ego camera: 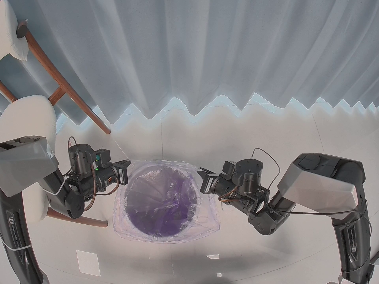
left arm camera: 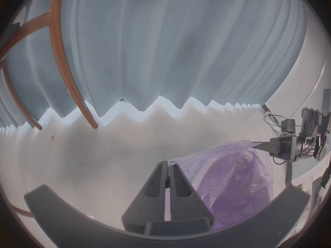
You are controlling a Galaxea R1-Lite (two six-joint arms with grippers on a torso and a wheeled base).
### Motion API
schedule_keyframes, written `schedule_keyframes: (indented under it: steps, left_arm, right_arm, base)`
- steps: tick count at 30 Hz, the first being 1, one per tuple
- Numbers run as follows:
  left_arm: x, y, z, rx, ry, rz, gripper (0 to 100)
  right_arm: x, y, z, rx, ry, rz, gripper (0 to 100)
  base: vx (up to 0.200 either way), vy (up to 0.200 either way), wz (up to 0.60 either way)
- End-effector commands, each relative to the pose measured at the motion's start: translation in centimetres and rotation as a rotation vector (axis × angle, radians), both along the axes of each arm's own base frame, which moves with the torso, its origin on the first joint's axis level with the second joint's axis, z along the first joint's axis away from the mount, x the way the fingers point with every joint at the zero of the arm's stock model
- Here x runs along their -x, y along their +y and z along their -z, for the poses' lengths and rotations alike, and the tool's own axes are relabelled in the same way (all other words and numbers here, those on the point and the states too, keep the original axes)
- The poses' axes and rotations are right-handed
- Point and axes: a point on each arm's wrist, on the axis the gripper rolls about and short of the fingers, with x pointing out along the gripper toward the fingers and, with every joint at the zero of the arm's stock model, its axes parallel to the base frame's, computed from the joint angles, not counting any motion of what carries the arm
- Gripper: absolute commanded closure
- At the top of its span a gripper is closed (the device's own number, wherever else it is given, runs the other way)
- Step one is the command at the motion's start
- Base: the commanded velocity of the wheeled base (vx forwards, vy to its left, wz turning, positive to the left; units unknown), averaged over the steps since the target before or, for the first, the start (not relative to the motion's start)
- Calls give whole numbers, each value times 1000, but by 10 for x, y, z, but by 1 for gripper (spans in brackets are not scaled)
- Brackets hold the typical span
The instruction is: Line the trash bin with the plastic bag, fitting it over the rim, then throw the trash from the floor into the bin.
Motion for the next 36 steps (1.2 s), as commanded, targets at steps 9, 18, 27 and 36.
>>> schedule_keyframes:
  steps: [9, 18, 27, 36]
  left_arm:
    - [-26, 1, 8, 12, -21, -20, 100]
    - [-30, 13, 31, 21, 38, -59, 100]
    - [-37, 24, 34, 65, 50, -121, 100]
    - [-37, 24, 41, 95, 71, -134, 100]
  right_arm:
    - [-32, 9, 9, -15, -4, 11, 100]
    - [-65, 1, 8, -4, 28, 57, 100]
    - [-66, -1, 23, 15, 61, 69, 100]
    - [-65, 0, 29, 21, 73, 66, 100]
  base:
    - [0, 0, 0]
    - [0, 0, 0]
    - [0, 0, 0]
    - [0, 0, 0]
